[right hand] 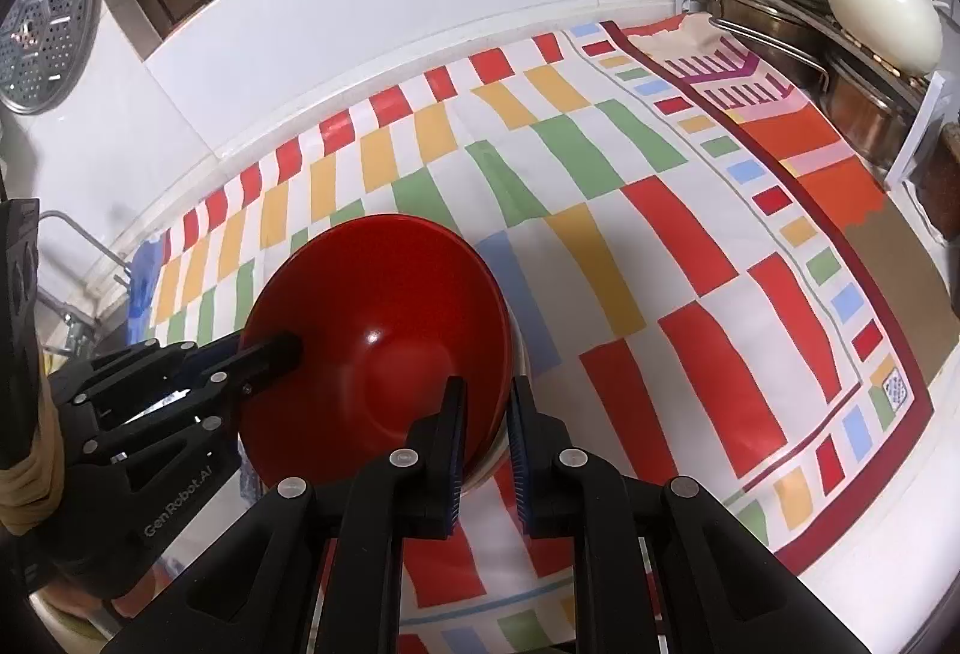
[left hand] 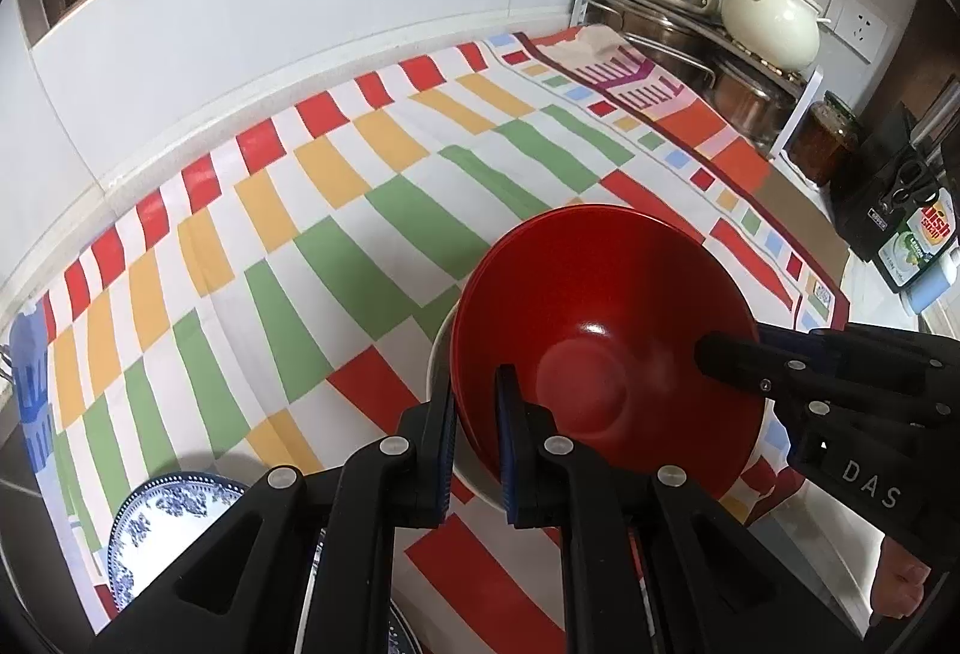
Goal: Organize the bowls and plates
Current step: 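Lift the red bowl with both grippers and carry it over the white bowl, then lower the red bowl into the white bowl and open both grippers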
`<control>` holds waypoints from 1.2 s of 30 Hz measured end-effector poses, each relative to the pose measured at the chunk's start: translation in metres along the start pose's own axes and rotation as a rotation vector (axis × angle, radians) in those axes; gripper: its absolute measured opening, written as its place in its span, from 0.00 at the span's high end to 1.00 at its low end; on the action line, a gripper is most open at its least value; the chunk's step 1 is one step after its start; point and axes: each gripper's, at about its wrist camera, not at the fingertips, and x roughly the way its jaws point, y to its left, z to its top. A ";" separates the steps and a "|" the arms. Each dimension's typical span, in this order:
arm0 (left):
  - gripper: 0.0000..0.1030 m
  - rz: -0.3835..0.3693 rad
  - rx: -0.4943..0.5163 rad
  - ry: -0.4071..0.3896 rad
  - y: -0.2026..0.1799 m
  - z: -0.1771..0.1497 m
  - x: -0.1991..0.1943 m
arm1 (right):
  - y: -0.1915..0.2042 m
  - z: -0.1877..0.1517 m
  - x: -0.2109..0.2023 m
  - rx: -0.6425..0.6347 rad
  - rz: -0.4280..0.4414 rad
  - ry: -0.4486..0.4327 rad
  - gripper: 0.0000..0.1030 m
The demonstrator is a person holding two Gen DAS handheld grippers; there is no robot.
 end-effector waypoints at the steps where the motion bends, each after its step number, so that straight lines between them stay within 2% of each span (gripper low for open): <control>1: 0.87 0.000 -0.001 0.005 0.000 -0.001 0.001 | 0.000 -0.001 0.001 -0.004 -0.002 0.001 0.85; 11: 0.87 0.024 0.004 0.024 0.002 -0.006 0.012 | 0.002 -0.005 0.012 -0.035 -0.013 0.007 0.85; 18: 0.86 0.054 0.020 -0.003 0.003 -0.005 0.010 | 0.007 -0.006 0.015 -0.086 -0.033 -0.007 0.84; 21: 0.79 0.086 0.031 -0.032 0.003 -0.005 0.005 | 0.012 -0.008 0.010 -0.137 -0.084 -0.036 0.80; 22: 0.75 0.094 0.034 -0.041 0.004 -0.005 0.003 | 0.013 -0.008 0.007 -0.146 -0.100 -0.049 0.68; 23: 0.72 0.097 0.034 -0.048 0.004 -0.005 0.001 | 0.014 -0.009 0.004 -0.156 -0.118 -0.069 0.61; 26: 0.68 0.087 0.028 -0.062 0.005 -0.004 -0.004 | 0.017 -0.009 -0.008 -0.179 -0.146 -0.117 0.61; 36: 0.59 0.077 0.006 -0.103 0.005 0.000 -0.019 | 0.016 -0.002 -0.021 -0.152 -0.113 -0.170 0.61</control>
